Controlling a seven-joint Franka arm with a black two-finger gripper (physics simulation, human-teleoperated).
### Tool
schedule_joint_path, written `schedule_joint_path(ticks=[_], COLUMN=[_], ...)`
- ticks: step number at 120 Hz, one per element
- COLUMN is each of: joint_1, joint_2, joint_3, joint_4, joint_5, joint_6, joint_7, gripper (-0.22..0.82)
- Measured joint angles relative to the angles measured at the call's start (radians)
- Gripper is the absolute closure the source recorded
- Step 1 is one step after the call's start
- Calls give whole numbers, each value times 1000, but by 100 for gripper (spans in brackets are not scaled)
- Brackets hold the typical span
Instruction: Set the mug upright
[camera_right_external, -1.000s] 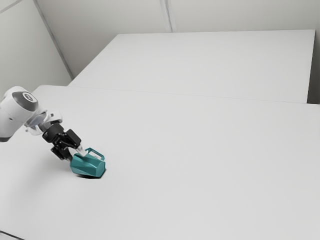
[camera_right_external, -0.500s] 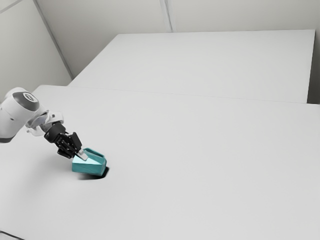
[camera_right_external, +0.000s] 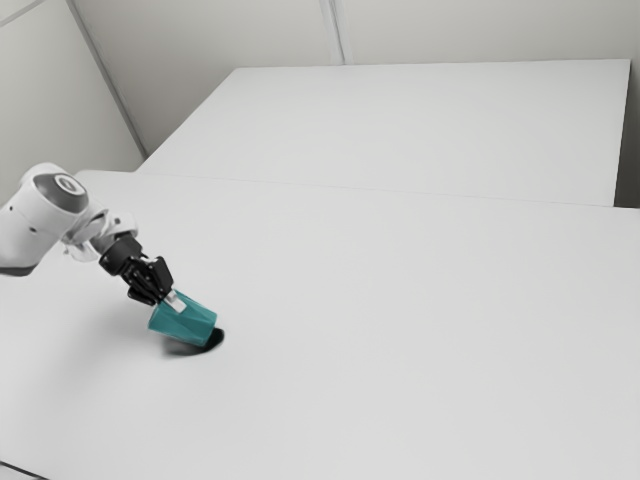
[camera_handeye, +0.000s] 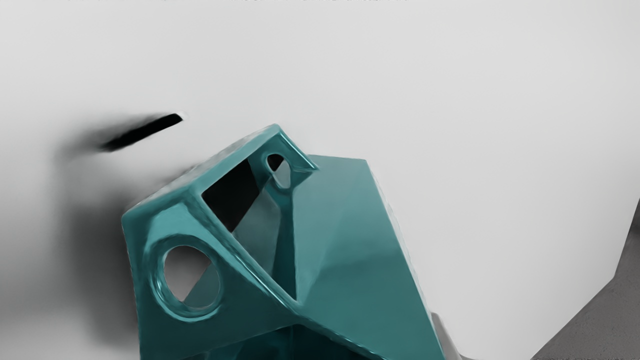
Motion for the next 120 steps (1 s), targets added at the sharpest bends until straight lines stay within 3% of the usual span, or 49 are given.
schedule_joint_path(ticks=[62, 120], joint_1=[-125, -271], joint_2=[-79, -107], joint_3=[-4, -4], joint_4=[1, -8], joint_5=[185, 458], joint_6=[99, 221], joint_7=[-82, -316], gripper=[78, 78])
